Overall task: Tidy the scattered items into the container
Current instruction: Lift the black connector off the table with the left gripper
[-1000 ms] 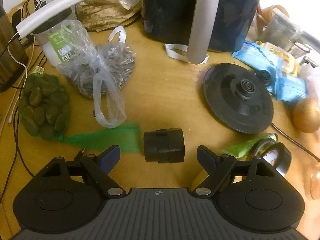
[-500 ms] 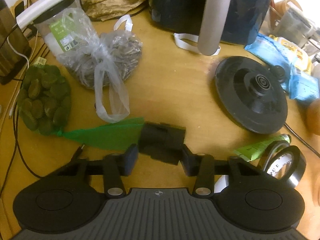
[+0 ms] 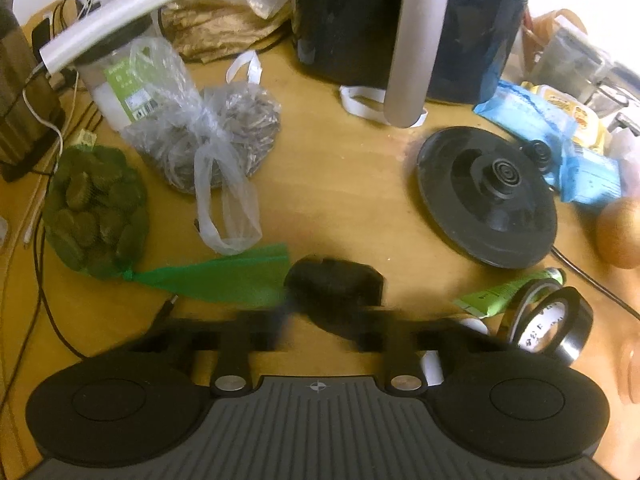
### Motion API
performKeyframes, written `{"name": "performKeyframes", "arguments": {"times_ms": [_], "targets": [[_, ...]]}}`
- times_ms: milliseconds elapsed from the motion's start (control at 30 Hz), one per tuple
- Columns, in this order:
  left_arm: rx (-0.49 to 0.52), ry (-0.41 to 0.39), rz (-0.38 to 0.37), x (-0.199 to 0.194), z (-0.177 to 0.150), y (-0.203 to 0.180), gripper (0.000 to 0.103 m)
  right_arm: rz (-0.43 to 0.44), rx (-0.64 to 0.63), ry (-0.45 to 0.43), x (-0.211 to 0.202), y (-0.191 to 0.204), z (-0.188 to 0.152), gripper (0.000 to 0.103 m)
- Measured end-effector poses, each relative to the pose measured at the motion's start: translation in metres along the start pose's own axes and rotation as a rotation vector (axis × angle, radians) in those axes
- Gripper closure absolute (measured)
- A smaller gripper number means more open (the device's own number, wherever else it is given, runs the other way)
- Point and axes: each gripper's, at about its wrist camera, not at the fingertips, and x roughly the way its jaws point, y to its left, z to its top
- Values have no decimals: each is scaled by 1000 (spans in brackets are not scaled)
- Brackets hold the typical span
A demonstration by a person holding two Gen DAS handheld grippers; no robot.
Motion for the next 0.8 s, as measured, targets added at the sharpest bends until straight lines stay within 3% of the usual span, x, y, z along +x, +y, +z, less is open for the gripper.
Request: {"name": "performKeyframes", "arguments": {"times_ms": [233,800], "targets": [[10,10,-14,-6,-6,5,98,24,-8,9,0,2,-2,0],[33,-71,-59,-30,-19,14,99,71,-63,25,0,11,-5,0]]}}
